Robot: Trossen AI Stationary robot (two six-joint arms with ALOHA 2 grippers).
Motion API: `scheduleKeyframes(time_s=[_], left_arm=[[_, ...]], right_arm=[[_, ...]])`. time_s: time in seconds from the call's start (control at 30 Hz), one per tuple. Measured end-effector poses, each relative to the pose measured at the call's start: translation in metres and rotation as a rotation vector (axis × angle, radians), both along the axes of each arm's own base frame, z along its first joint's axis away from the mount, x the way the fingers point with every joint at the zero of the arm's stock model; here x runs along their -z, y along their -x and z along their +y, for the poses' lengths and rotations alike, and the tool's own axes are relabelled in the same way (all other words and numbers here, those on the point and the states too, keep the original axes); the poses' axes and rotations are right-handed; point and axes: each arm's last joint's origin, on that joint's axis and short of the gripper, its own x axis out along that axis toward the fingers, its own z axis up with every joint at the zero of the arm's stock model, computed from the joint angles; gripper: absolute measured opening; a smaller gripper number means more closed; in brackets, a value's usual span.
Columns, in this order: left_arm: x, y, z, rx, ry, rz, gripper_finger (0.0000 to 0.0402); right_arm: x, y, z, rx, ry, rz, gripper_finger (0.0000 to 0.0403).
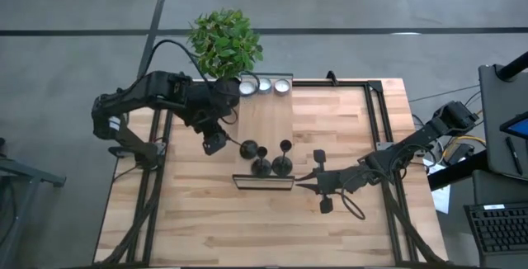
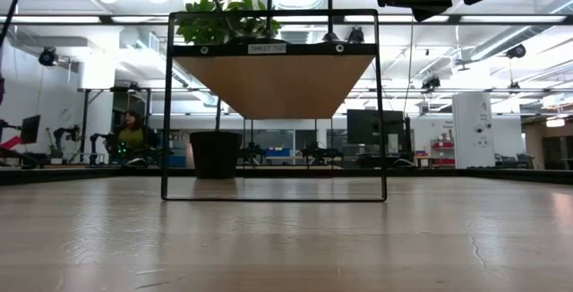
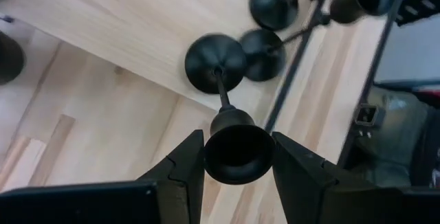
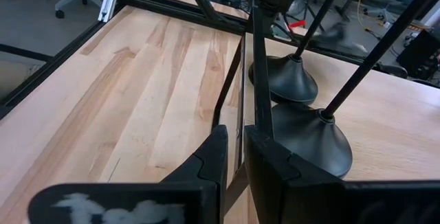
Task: Pick & Place candle stick holders
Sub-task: Put the black candle holder on the shelf
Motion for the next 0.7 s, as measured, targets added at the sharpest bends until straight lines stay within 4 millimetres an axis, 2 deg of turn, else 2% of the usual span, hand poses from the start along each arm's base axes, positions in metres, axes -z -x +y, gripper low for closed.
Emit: scheduleKeyframes(time_s=[0.7], left_arm=[[0.013,-0.005,-0.003,0.053,0.091,0.047,0.0131]], right_arm=[[0.001,0.000,0.000,0.000,0.002,0.003,0.0043]])
